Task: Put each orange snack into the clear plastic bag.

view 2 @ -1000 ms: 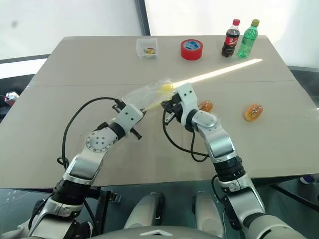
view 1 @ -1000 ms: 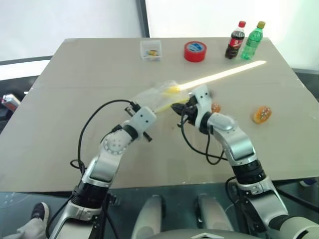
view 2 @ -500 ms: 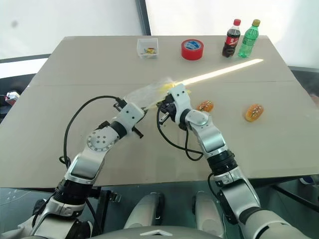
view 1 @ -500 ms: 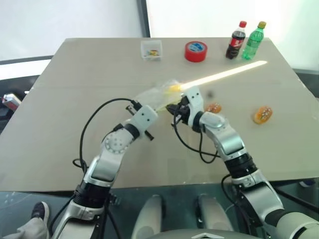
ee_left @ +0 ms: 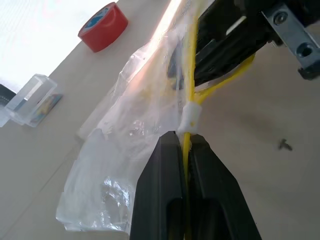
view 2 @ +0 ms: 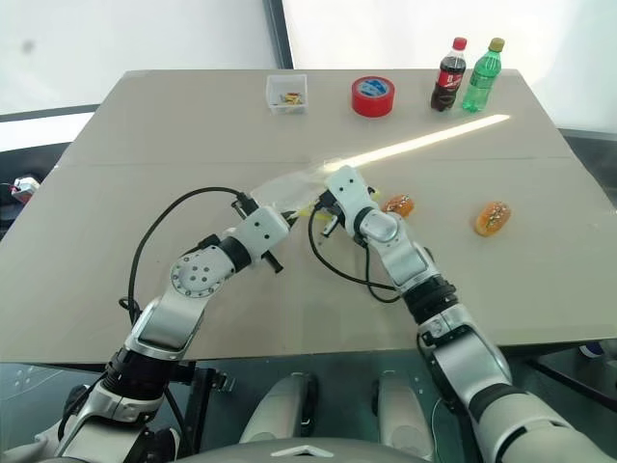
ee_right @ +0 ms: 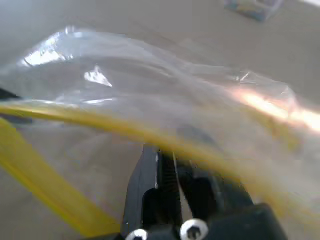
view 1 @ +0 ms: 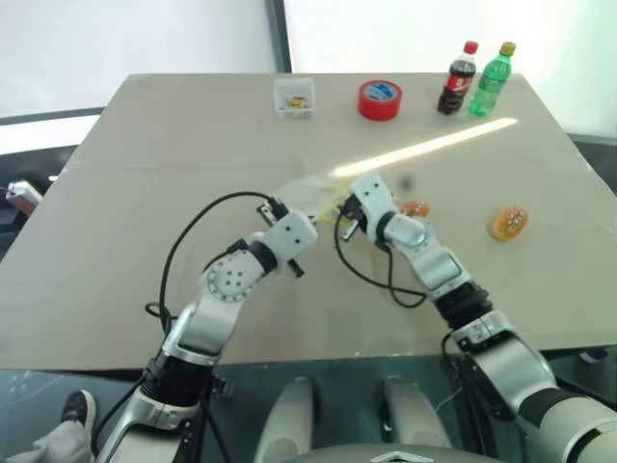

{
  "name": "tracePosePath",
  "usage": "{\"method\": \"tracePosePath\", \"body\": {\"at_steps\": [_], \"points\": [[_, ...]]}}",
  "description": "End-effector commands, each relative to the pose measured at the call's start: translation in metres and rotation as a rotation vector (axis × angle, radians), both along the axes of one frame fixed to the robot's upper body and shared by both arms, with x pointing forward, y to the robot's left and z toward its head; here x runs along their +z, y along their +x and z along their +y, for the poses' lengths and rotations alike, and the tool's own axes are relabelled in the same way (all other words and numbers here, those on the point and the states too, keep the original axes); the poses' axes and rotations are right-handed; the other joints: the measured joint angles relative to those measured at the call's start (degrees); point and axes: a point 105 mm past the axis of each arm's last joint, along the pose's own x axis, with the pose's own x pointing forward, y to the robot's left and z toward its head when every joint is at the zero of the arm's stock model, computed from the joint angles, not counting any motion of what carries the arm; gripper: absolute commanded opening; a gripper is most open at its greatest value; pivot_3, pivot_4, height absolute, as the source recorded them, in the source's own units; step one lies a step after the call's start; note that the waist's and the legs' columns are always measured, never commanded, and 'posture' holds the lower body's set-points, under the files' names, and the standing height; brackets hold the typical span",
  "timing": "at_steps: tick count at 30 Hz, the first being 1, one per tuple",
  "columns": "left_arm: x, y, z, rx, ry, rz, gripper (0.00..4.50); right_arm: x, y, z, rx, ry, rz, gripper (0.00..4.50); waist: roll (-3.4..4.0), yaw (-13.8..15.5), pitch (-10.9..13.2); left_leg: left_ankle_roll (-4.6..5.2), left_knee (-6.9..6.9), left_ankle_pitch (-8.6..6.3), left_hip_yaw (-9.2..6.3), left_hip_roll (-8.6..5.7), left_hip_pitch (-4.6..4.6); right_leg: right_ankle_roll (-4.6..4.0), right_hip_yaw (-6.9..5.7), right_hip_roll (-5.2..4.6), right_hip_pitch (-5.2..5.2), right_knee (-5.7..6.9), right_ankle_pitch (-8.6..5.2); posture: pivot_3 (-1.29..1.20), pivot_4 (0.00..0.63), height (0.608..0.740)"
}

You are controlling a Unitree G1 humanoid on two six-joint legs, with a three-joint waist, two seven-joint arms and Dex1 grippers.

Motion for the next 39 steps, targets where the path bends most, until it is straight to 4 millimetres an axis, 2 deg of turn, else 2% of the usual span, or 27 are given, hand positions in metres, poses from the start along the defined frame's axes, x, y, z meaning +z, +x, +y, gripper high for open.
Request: {"method": "tracePosePath", "body": {"at_steps": [1, 5, 6, 11, 15, 19, 22, 26, 29, 31, 33, 35, 39], "points": [[0.012, 0.002, 0.002, 0.035, -0.026, -0.047, 0.00, 0.015, -0.005, 0.012, 0.106, -0.161, -0.254, 2.40, 0.00, -0.1, 0.0, 0.00, -0.01, 0.00, 0.00, 0.00, 0.00, 0.00, 0.00, 0.00, -0.01, 0.00, 0.00, 0.00, 0.150, 0.740], [0.011, 0.004, 0.005, 0.062, -0.031, -0.045, 0.00, 0.013, -0.006, 0.006, 0.139, -0.261, -0.352, 4.37, 0.00, -0.1, 0.0, 0.00, -0.03, 0.00, 0.01, 0.03, 0.00, 0.00, 0.01, 0.03, -0.03, 0.02, 0.00, 0.00, 0.150, 0.740], [0.010, 0.004, 0.005, 0.066, -0.031, -0.044, 0.00, 0.013, -0.007, 0.005, 0.151, -0.285, -0.377, 4.45, 0.00, -0.1, 0.0, 0.00, -0.02, 0.00, 0.00, 0.03, 0.00, 0.00, 0.01, 0.03, -0.02, 0.02, 0.00, 0.00, 0.150, 0.740], [0.008, 0.005, 0.004, 0.079, -0.030, -0.041, 0.00, 0.018, -0.016, 0.001, 0.202, -0.309, -0.455, 4.45, 0.00, 0.1, 0.0, 0.00, 0.01, 0.00, 0.00, 0.01, 0.00, 0.00, 0.02, 0.00, 0.01, 0.01, 0.00, 0.00, 0.150, 0.740], [0.008, 0.008, 0.005, 0.103, -0.033, -0.047, 0.00, 0.034, -0.041, 0.003, 0.269, -0.111, -0.387, 4.45, -0.01, 0.0, 0.0, 0.00, 0.00, 0.00, -0.02, 0.03, 0.00, 0.00, 0.01, 0.01, 0.01, 0.01, 0.00, 0.00, 0.150, 0.740], [0.009, 0.010, 0.009, 0.128, -0.036, -0.054, 0.00, 0.046, -0.043, -0.024, 0.140, 0.055, -0.302, 4.45, -0.01, 0.2, 0.0, 0.01, 0.04, 0.00, -0.04, 0.03, 0.00, 0.00, 0.00, 0.00, 0.05, 0.02, 0.00, 0.00, 0.150, 0.740], [0.010, 0.012, 0.021, 0.195, -0.072, -0.057, 0.00, 0.050, -0.036, -0.067, -0.072, 0.236, -0.222, 4.45, -0.03, 0.6, 0.0, 0.01, 0.08, 0.00, -0.06, 0.02, 0.00, 0.00, -0.02, 0.00, 0.09, 0.03, 0.00, 0.00, 0.150, 0.740], [0.008, 0.014, 0.029, 0.236, -0.084, -0.055, 0.00, 0.051, -0.032, -0.102, -0.331, 0.451, -0.110, 4.45, -0.02, 0.4, 0.0, 0.01, 0.09, 0.00, -0.08, 0.03, 0.00, 0.00, -0.03, 0.00, 0.09, 0.05, 0.00, 0.00, 0.150, 0.740], [0.007, 0.014, 0.025, 0.214, -0.072, -0.052, 0.00, 0.041, -0.029, -0.118, -0.533, 0.578, -0.012, 4.45, -0.01, 0.1, 0.0, 0.01, 0.08, 0.00, -0.04, 0.09, 0.02, 0.00, -0.01, 0.04, 0.05, 0.11, 0.01, 0.00, 0.150, 0.740], [0.006, 0.015, 0.023, 0.207, -0.068, -0.053, 0.00, 0.025, -0.034, -0.117, -0.625, 0.631, 0.092, 4.45, 0.00, 0.1, 0.0, 0.01, 0.08, 0.00, -0.06, 0.10, 0.02, -0.01, -0.02, 0.06, 0.05, 0.11, 0.01, 0.00, 0.150, 0.740], [0.007, 0.015, 0.024, 0.207, -0.069, -0.053, 0.00, 0.013, -0.042, -0.108, -0.659, 0.679, 0.184, 4.45, 0.01, 0.2, 0.0, 0.00, 0.08, 0.00, -0.07, 0.09, 0.01, -0.01, -0.02, 0.05, 0.05, 0.09, 0.01, 0.00, 0.150, 0.740], [0.007, 0.016, 0.024, 0.208, -0.069, -0.054, 0.00, 0.011, -0.048, -0.101, -0.647, 0.661, 0.216, 4.45, 0.01, 0.2, 0.0, 0.00, 0.08, 0.00, -0.06, 0.07, -0.01, -0.01, -0.02, 0.03, 0.04, 0.07, 0.00, 0.00, 0.150, 0.740], [0.006, 0.016, 0.024, 0.202, -0.065, -0.048, 0.00, -0.002, -0.051, -0.104, -0.686, 0.650, 0.321, 4.45, 0.01, 0.2, 0.0, 0.01, 0.09, 0.00, -0.02, 0.00, -0.02, 0.00, 0.00, -0.04, 0.04, 0.06, 0.01, 0.00, 0.150, 0.740]]}}
